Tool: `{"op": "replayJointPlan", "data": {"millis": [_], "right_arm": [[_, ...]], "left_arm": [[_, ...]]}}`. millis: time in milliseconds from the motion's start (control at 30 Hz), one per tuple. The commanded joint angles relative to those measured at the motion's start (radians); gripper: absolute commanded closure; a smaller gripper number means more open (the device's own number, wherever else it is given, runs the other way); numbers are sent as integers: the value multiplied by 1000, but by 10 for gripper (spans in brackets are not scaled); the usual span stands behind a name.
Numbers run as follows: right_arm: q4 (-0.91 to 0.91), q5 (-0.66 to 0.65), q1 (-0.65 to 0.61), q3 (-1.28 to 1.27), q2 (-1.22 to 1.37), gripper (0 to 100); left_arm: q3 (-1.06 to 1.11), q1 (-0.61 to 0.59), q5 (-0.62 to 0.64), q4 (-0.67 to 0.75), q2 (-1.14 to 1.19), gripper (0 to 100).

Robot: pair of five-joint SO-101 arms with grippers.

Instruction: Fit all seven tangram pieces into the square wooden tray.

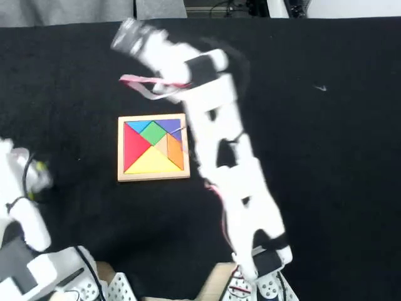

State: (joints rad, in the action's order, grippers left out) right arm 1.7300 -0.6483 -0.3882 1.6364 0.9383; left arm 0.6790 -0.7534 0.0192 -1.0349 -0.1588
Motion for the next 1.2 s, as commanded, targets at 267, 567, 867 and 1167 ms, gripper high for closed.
{"op": "replayJointPlan", "data": {"millis": [267,567,867,1167], "right_arm": [[40,453,362,28,-337,988],[37,474,381,-278,-759,988],[29,428,262,-872,-1308,988],[-23,433,222,-1290,-1689,987]], "left_arm": [[-746,452,-5,-43,-20,820],[-895,530,-6,-195,-315,820],[-765,535,-6,-192,-763,816],[-450,539,-6,-187,-1186,815]]}}
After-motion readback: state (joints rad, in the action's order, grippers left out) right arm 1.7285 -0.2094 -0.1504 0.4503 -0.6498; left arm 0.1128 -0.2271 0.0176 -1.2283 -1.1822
